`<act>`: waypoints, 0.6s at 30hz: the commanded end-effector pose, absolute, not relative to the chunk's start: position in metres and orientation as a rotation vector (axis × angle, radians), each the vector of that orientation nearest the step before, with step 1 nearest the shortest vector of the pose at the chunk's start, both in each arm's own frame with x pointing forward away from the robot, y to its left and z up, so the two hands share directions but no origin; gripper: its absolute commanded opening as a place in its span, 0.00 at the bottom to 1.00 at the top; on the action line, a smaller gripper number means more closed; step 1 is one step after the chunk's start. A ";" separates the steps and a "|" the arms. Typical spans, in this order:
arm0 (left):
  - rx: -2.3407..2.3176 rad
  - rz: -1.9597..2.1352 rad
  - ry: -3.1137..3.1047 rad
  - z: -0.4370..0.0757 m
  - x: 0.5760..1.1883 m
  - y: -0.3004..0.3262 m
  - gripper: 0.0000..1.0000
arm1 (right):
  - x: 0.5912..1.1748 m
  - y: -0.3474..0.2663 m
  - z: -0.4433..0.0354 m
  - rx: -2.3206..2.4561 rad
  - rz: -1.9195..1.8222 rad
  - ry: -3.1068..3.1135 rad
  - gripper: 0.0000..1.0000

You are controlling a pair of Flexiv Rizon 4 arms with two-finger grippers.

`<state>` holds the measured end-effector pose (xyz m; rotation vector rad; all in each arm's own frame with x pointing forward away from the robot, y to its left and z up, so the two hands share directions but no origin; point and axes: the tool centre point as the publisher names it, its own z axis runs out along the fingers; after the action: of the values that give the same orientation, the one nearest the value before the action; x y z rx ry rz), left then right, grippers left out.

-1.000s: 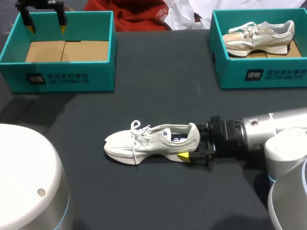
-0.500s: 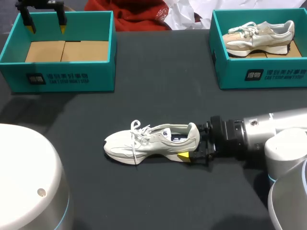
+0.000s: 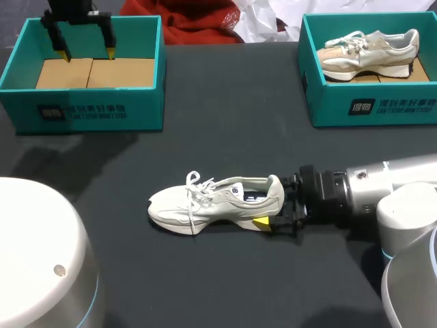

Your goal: Take the shoe out of the shoebox, open the shoe tongue, remove and reinsert the insole, then place the shoe into the shoebox

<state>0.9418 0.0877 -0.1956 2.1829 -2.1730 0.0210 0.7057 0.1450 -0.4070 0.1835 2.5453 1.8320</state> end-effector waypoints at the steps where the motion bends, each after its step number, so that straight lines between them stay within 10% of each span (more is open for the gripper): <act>1: 2.210 0.083 -2.213 -0.188 0.895 0.066 1.00 | 0.706 0.146 -0.408 0.186 1.828 2.548 0.00; 18: 2.141 0.046 -2.215 -0.174 0.836 0.009 1.00 | 0.706 0.146 -0.408 0.186 1.828 2.548 0.00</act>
<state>0.8387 0.0069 -0.1733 2.1393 -2.2140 0.0325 0.7058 0.1451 -0.4071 0.1835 2.5455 1.8321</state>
